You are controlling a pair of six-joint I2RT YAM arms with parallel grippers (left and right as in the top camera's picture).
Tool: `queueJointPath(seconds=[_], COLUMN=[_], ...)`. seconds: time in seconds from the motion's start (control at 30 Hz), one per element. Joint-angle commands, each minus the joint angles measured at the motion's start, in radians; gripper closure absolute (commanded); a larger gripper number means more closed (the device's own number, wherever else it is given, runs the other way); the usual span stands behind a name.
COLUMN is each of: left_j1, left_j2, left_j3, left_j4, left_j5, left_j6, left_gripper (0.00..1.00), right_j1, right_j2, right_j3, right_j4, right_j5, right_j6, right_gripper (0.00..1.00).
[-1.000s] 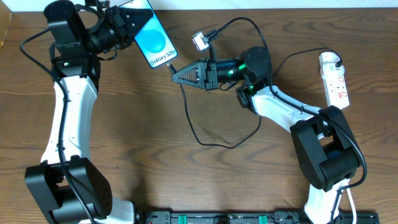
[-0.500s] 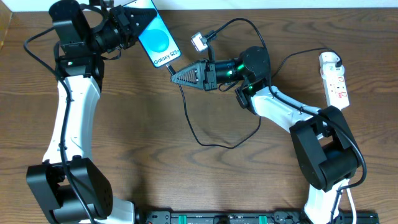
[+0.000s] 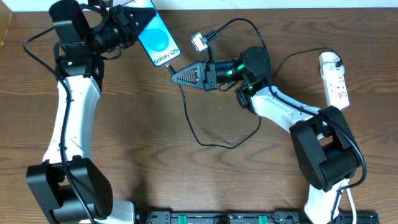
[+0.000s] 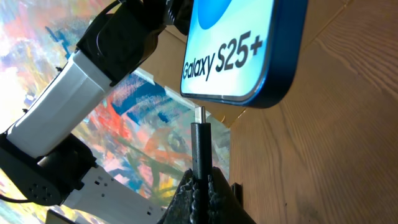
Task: Plug charger to phone and switch on socket
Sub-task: 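Push the plug upward into the phone's bottom port with the right gripper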
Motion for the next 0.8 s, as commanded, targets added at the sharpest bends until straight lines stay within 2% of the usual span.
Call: queueJointPath(seconds=[0.0, 0.77], left_j1=[-0.001, 0.008], left_j2=[-0.007, -0.007], left_j3=[0.011, 0.011], left_j4=[0.005, 0.005], left_j5=[-0.001, 0.046], left_j6=[0.009, 0.012], left_gripper=[0.92, 0.93], right_j1=[0.004, -0.014], right_j2=[0.002, 0.001], right_j3=[0.009, 0.009], right_j4=[0.002, 0.002], right_j5=[0.007, 0.004], right_j6=[-0.016, -0.015], right_gripper=[0.99, 0.99])
